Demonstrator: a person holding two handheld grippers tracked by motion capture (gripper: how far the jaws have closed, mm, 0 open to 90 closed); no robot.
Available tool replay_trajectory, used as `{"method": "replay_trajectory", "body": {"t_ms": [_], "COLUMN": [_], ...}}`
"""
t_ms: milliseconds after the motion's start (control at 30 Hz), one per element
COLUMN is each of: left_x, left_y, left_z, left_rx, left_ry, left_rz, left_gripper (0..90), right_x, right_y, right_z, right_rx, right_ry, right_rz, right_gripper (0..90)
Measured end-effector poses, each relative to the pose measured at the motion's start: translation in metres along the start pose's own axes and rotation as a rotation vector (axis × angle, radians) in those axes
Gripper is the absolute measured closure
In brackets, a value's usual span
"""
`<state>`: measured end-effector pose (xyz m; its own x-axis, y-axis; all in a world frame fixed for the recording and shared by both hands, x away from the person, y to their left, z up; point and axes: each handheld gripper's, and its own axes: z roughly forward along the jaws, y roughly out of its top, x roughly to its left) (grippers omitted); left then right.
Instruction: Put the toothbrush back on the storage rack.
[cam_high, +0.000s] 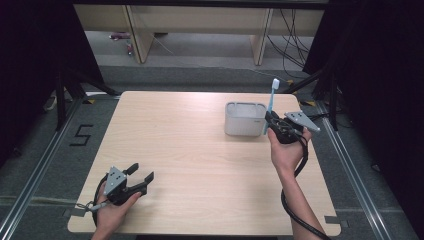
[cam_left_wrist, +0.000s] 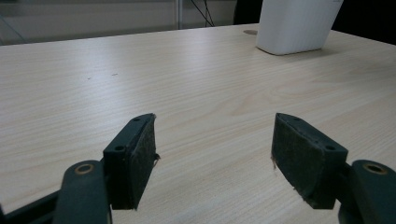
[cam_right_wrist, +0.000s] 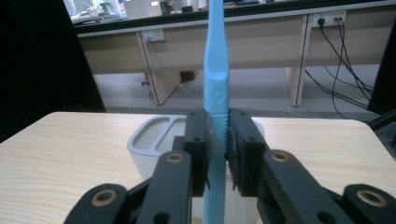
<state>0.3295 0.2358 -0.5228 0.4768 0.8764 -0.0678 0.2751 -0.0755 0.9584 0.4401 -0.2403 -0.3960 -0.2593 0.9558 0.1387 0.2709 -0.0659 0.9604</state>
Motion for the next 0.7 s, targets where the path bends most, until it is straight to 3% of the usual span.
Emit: {"method": "replay_trajectory", "body": {"t_ms": [267,300,367,533,667,700], "left_x": [-0.0002,-0.0002,-0.0004,-0.0002,-0.0005,-0.0005], "left_y": [-0.0001,-0.0001,-0.0002,-0.0003,-0.0003,-0.0003], "left_z": [-0.0002,-0.0002,-0.0003,-0.0004,-0.0004,-0.0004], "left_rx": [-0.002,-0.002,-0.003,-0.004,-0.003,-0.003], "left_ry": [0.001,0.001,0.003,0.003,0.003,0.004], "left_rz": [0.002,0.002,-0.007,-0.009,-0.006,-0.006], "left_gripper": [30.3,30.3,30.3,30.3,30.4,30.4], "right_x": [0.0010,0.0025,0.0017,0.0032,0.0055,0.0072], "right_y": [0.0037,0.0045,0.0060,0.0068,0.0064,0.0063], "right_z": [0.0031,0.0030,0.0049,0.0085,0.0098,0.0096], "right_rx": [-0.013,-0.007,-0.017,-0.028,-0.030,-0.023], "right_ry": [-0.007,-0.005,-0.003,0.000,-0.005,-0.006], "right_rz": [0.003,0.022,-0.005,-0.016,-0.009,0.012], "right_gripper": [79.1,79.1,79.1,79.1,79.1,79.1]}}
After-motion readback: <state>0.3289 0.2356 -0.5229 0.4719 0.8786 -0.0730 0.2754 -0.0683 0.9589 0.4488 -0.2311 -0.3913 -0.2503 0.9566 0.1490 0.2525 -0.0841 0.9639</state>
